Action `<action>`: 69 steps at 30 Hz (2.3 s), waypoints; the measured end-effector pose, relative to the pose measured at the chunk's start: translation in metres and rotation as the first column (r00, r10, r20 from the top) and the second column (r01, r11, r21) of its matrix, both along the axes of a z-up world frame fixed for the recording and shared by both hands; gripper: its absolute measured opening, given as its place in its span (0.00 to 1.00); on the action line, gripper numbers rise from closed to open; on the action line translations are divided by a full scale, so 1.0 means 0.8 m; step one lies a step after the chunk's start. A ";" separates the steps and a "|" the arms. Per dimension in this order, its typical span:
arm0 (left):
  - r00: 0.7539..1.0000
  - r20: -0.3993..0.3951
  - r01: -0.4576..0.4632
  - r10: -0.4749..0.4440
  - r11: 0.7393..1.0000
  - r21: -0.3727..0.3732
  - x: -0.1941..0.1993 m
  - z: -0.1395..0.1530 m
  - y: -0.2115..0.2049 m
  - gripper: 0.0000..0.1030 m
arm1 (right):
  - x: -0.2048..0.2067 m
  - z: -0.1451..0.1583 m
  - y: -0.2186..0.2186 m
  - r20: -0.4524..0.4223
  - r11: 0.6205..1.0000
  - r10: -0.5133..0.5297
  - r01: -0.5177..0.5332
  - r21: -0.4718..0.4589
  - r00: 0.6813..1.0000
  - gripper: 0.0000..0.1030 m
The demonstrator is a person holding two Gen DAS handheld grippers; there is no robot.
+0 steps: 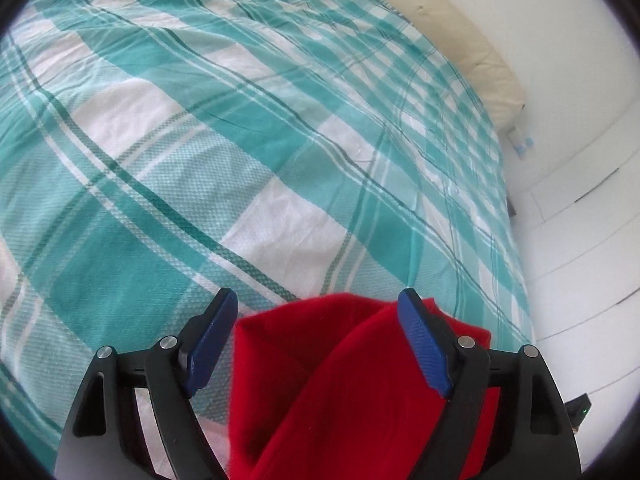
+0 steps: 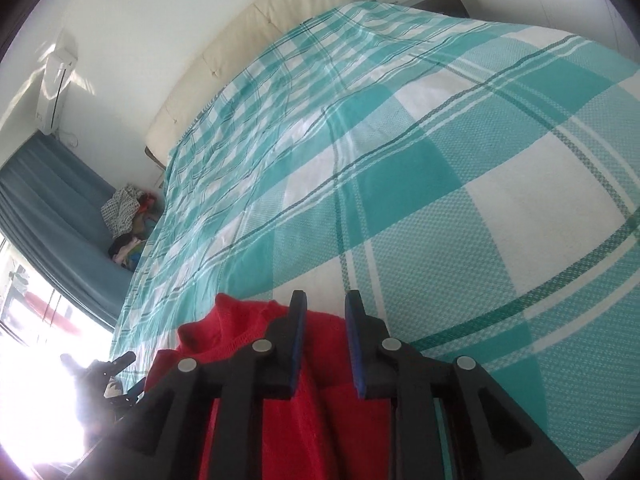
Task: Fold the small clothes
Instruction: 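Lift the hem with both grippers and fold it toward the collar, release, then grasp the folded sweater edge with the right gripper, then fold the held edge over the sweater with the right gripper and release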
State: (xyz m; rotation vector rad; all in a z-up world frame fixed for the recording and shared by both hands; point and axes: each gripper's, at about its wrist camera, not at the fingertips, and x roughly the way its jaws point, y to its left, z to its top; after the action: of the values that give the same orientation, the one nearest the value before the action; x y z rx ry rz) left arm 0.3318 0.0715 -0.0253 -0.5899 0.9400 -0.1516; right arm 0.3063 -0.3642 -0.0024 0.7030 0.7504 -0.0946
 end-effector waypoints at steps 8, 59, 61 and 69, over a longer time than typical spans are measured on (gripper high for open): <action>0.982 0.044 0.171 -0.182 0.966 0.192 -0.140 0.020 0.003 0.84 | -0.074 0.009 0.008 -0.058 0.985 0.119 -0.125 -0.115 0.991 0.59; 0.992 0.125 0.008 -0.022 0.993 0.116 -0.227 0.003 0.127 0.88 | 0.024 0.000 0.480 -0.231 0.582 0.693 -0.719 -0.381 0.683 0.31; 0.993 0.115 0.005 -0.020 0.991 0.130 -0.227 -0.001 0.128 0.88 | 0.018 -0.024 0.506 -0.280 0.526 0.724 -0.767 -0.367 0.630 0.26; 0.996 0.093 0.000 -0.011 0.994 0.113 -0.223 -0.005 0.133 0.88 | -0.026 0.025 0.477 -0.212 0.530 0.736 -0.743 -0.409 0.642 0.26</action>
State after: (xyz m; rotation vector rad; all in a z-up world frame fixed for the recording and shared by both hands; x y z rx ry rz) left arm 0.1533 0.1776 -0.0297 -0.4718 0.8538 -0.1288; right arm 0.2855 0.0178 0.0174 -0.1351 0.9477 0.5060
